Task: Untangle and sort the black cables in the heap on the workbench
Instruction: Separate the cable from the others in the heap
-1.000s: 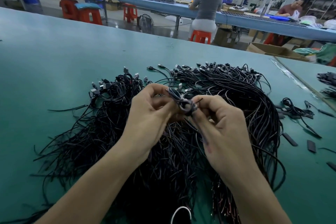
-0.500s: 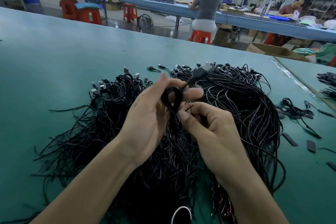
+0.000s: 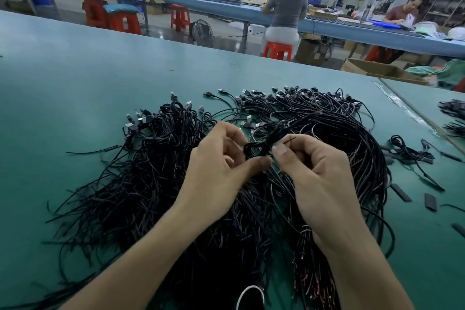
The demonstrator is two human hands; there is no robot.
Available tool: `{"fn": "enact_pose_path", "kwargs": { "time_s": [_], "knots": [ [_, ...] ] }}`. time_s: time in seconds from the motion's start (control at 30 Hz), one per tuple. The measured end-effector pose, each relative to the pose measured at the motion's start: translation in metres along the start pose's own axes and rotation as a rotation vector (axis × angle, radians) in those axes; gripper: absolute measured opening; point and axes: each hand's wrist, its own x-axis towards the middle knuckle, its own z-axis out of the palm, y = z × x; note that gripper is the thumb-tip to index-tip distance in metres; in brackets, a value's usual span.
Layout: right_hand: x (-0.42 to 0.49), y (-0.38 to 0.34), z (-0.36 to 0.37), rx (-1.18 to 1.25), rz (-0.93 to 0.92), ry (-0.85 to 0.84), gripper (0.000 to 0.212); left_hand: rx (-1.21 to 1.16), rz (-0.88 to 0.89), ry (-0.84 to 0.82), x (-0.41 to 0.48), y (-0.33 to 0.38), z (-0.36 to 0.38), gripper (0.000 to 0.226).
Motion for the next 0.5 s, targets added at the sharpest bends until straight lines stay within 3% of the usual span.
{"fn": "enact_pose_path", "kwargs": {
  "time_s": [0.13, 0.23, 0.3, 0.4, 0.5],
  "knots": [
    [-0.002, -0.004, 0.005, 0.12, 0.034, -0.079, 0.024, -0.244, -0.113, 0.007, 0.002, 0.002, -0.003, 0.035],
    [-0.002, -0.004, 0.005, 0.207, 0.083, -0.117, 0.021, -0.476, -0.214, 0.005, 0.007, 0.009, -0.006, 0.011],
    [-0.003, -0.002, 0.009, 0.207, 0.14, -0.14, 0.023, -0.588, -0.261, -0.051, 0.008, 0.012, -0.008, 0.022],
    [-0.005, 0.001, 0.017, 0.145, 0.165, -0.165, 0.017, -0.448, -0.171, -0.189, 0.006, 0.012, -0.007, 0.031],
    [-0.004, 0.007, 0.017, 0.146, 0.182, -0.143, 0.017, -0.191, -0.085, -0.277, 0.009, 0.007, -0.013, 0.017]
  ]
}}
